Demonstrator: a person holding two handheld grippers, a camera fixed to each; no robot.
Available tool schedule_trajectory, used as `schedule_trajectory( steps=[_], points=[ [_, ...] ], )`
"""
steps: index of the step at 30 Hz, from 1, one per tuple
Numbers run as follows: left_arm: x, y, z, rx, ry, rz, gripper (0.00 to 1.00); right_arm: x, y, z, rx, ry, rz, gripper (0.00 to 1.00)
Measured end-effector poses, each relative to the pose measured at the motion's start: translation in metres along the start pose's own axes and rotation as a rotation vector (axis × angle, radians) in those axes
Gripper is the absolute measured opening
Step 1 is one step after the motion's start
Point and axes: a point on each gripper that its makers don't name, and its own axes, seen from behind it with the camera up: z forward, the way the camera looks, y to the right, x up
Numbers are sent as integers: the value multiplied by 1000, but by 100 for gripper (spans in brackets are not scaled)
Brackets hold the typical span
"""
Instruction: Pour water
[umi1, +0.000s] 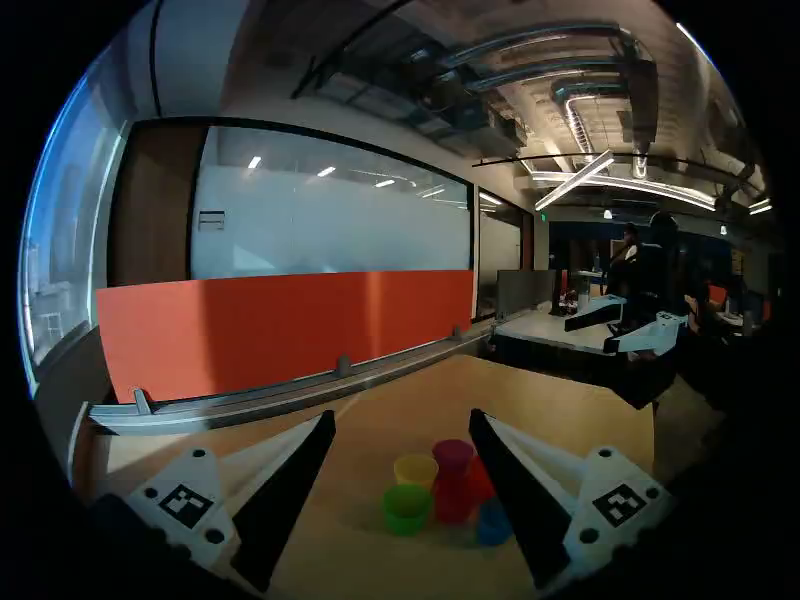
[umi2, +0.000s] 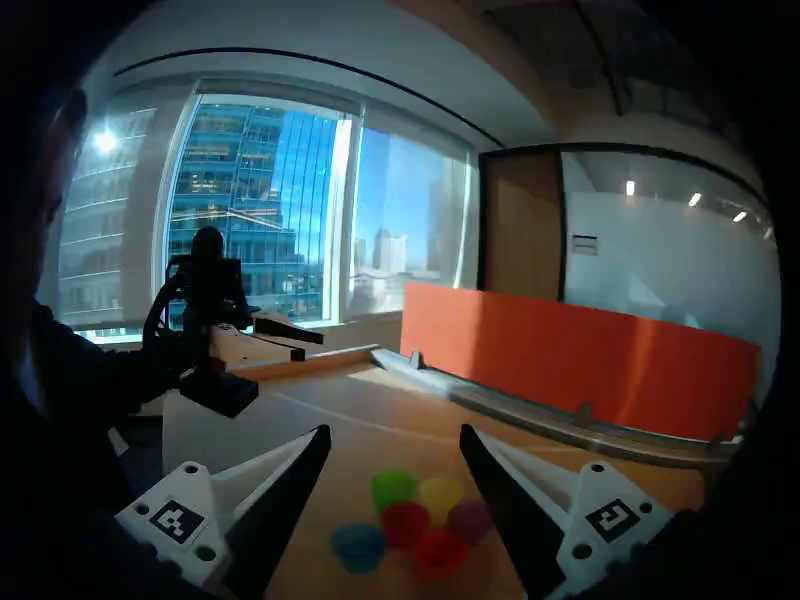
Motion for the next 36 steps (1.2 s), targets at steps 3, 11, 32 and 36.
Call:
schedule_trajectory(
  steps=[3,11,32,36],
  points=[
    [-5,0,1,-8,-22,18,100,-5,-6,0,27,-25,-14,100],
    [-20,1,5,-32,-75,60,100,-13,-18,1,76,-66,-48,100],
    [-81,2,31,-71,-192,77,100,-83,-24,12,159,-207,-46,100],
    [-98,4,36,-83,-224,79,100,-97,-24,13,164,-238,-57,100]
  ],
)
